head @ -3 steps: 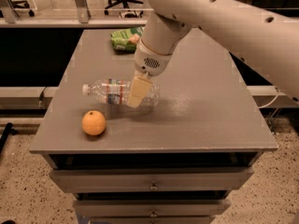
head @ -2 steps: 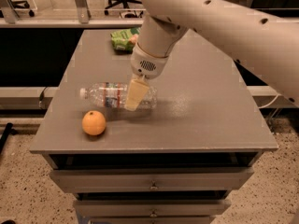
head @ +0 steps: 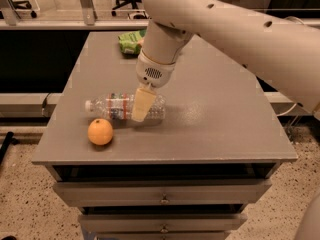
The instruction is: Move water bottle near orange
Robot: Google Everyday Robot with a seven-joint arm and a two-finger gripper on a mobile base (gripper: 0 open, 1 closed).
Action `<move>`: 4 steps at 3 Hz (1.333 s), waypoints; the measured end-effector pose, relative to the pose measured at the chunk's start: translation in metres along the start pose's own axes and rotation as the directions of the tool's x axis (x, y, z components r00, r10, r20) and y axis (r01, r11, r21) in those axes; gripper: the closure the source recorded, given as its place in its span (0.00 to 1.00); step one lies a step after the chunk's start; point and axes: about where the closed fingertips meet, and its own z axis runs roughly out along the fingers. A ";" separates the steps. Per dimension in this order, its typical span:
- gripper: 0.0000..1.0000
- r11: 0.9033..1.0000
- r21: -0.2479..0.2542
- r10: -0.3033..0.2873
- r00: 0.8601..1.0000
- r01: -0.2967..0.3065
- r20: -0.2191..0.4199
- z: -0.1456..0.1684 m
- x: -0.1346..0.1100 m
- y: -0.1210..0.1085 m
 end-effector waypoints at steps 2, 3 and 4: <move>0.00 1.000 -0.013 0.007 1.000 -0.007 -0.014 0.005 0.000 0.003; 0.00 1.000 -0.006 0.012 1.000 -0.012 -0.006 -0.001 0.003 0.008; 0.00 0.999 0.034 0.027 0.999 -0.028 0.017 -0.015 0.013 0.013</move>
Offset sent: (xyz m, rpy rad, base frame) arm -0.0037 0.0005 -0.0065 -0.0142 0.0265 -0.0048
